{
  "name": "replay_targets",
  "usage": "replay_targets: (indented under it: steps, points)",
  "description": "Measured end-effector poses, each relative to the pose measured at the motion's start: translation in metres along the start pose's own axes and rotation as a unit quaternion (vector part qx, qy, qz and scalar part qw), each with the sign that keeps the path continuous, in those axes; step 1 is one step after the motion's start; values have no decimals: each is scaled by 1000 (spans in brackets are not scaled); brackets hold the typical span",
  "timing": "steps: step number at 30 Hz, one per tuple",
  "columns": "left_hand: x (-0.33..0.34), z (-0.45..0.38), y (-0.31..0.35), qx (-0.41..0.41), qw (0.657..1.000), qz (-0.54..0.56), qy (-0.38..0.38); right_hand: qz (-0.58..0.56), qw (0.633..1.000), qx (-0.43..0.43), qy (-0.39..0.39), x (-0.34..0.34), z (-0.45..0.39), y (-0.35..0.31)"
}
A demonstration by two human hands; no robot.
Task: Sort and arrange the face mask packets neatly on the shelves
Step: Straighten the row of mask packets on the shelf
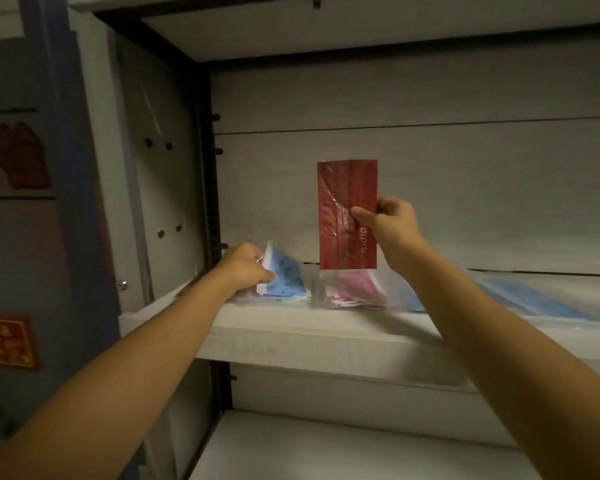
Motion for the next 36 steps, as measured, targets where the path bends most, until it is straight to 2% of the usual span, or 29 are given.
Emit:
replay_targets:
  steps: [3,7,16,22,25,34,36]
  points:
    - [3,0,2,0,997,-75,-24,3,1000,3,5,-2,2,0]
    - [-5,0,3,2,992,-125,-18,6,1000,9,6,3,4,0]
    - [-52,10,-7,42,991,-118,41,5,1000,20,-12,46,-1,0]
    - [-96,28,-19,74,984,-117,116,25,996,66,-50,97,-14,11]
    - [-113,40,-23,85,976,-150,130,32,993,93,-66,129,-16,18]
    - [-136,56,-29,98,971,-176,129,132,967,174,-131,211,1,56]
    - [-135,58,-29,101,972,-175,121,208,957,155,-132,219,4,64]
Point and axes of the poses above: each hand's wrist, its own z-axis away from the middle knuckle, its own x-axis out of the palm, y = z × x, the point moved 5 cm from there along -z, towards the middle knuckle, and after that the axes turned 5 degrees about x, right-handed, at the moved point
